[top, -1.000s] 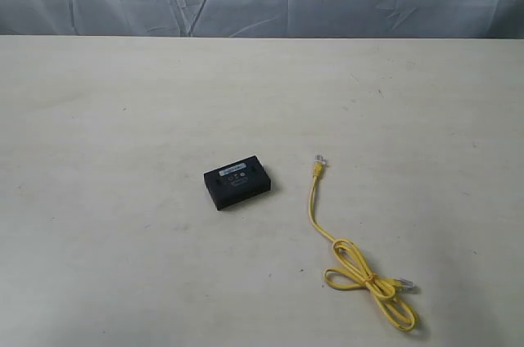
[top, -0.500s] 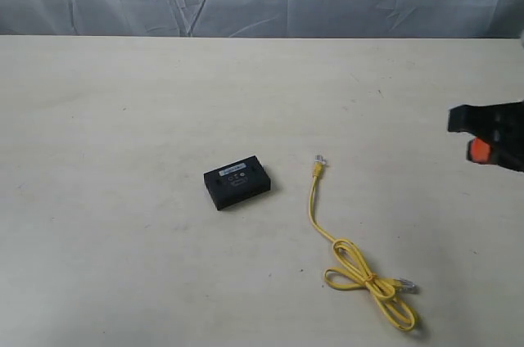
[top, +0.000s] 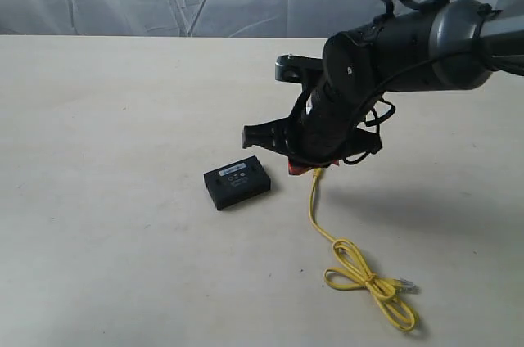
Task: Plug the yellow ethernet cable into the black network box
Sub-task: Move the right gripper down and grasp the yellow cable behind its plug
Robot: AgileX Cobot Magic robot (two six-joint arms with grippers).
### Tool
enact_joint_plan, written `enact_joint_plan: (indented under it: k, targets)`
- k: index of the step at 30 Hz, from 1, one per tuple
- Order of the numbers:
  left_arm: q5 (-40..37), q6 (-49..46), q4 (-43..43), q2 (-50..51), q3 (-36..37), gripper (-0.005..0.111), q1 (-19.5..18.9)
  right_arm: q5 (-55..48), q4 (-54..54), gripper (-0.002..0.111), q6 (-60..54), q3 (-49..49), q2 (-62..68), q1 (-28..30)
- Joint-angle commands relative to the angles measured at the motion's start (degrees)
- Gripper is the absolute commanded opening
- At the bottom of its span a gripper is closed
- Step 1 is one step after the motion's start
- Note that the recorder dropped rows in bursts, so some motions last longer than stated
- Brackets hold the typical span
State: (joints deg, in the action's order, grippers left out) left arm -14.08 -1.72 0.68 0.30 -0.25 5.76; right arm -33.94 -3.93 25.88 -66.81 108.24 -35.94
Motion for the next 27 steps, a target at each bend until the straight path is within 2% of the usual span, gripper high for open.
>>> enact_joint_plan:
  k: [1, 3, 9, 11, 15, 17, 27]
  targets:
    - [0.8, 0.1, 0.6, -0.3, 0.3, 0.000, 0.4, -1.6, 5.8, -0.001, 10.6, -0.4, 0.3, -0.1]
    - [0.8, 0.1, 0.6, -0.3, 0.3, 0.000, 0.4, -3.7, 12.5, -0.001, 21.9, -0.4, 0.5, -0.1]
    - [0.8, 0.1, 0.6, -0.3, 0.3, 0.000, 0.4, -3.6, 15.4, 0.001, 28.9, -0.4, 2.0, -0.2]
    - [0.8, 0.1, 0.6, -0.3, 0.3, 0.000, 0.4, -3.5, 15.7, 0.007, 29.6, -0.4, 2.7, -0.2]
    - [0.8, 0.1, 0.6, -0.3, 0.3, 0.000, 0.4, -1.9, 14.6, 0.029, 29.6, -0.4, 3.4, -0.2]
    - [0.8, 0.1, 0.6, -0.3, 0.3, 0.000, 0.4, -1.2, 15.4, 0.035, 29.9, -0.4, 3.4, -0.2]
    - [0.8, 0.1, 0.6, -0.3, 0.3, 0.000, 0.4, -1.2, 16.1, 0.035, 31.7, -0.4, 7.0, -0.2]
